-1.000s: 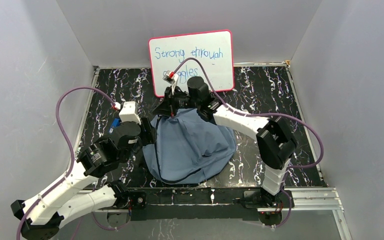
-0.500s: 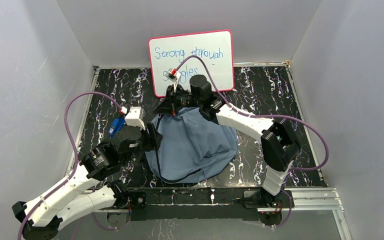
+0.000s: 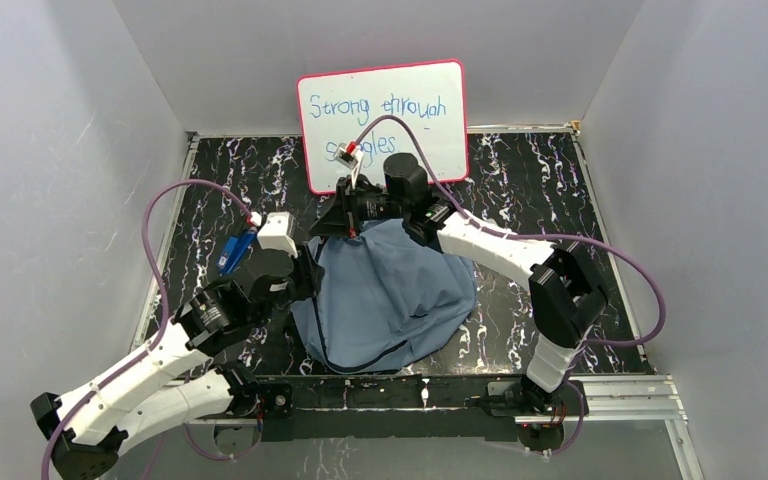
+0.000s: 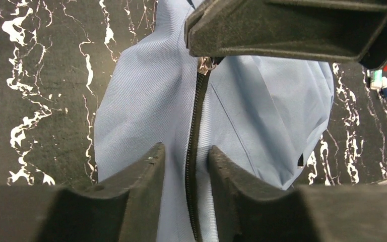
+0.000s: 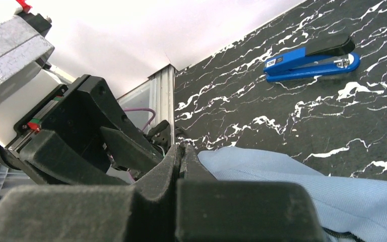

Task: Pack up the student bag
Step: Zip the student bag at the center of the board.

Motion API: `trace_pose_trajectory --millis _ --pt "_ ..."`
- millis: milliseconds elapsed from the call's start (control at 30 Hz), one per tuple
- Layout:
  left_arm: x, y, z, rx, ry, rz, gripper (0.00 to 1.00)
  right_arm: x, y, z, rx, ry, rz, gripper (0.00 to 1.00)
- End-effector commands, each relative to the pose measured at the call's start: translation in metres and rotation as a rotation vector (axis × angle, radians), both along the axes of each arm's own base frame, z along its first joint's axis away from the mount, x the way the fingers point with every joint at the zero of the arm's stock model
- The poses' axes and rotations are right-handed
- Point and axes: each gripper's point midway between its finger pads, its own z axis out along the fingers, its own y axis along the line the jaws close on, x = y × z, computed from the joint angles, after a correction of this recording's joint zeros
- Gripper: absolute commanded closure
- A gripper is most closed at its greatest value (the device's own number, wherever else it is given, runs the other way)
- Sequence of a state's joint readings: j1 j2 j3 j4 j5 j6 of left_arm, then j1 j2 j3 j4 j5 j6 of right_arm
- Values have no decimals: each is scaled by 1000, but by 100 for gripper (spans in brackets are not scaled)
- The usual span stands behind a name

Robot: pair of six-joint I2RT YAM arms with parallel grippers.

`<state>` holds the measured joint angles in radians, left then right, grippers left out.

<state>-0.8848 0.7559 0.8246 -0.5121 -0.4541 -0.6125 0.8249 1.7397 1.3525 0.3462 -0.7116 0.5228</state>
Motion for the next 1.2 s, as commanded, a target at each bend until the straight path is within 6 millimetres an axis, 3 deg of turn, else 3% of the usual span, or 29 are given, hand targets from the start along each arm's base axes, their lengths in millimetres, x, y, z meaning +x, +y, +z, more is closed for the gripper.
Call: trace_pose_trajectory --millis 0,133,167,500,767,1167 --pt "7 7 1 3 -38 50 71 -19 -15 73 158 -134 32 100" --pt "5 9 0 -4 -35 53 97 -5 -13 63 117 -159 -33 100" --pt "5 10 -1 -3 -33 56 100 2 -13 58 99 -167 -65 100" --pt "-2 10 3 -47 -27 43 100 94 -14 -7 -109 -232 -476 100" --pt "-5 15 6 -56 -24 59 100 159 -31 -68 -342 -300 -712 100" --pt "-11 33 4 -23 -7 113 100 188 -76 -129 -604 -399 -830 100"
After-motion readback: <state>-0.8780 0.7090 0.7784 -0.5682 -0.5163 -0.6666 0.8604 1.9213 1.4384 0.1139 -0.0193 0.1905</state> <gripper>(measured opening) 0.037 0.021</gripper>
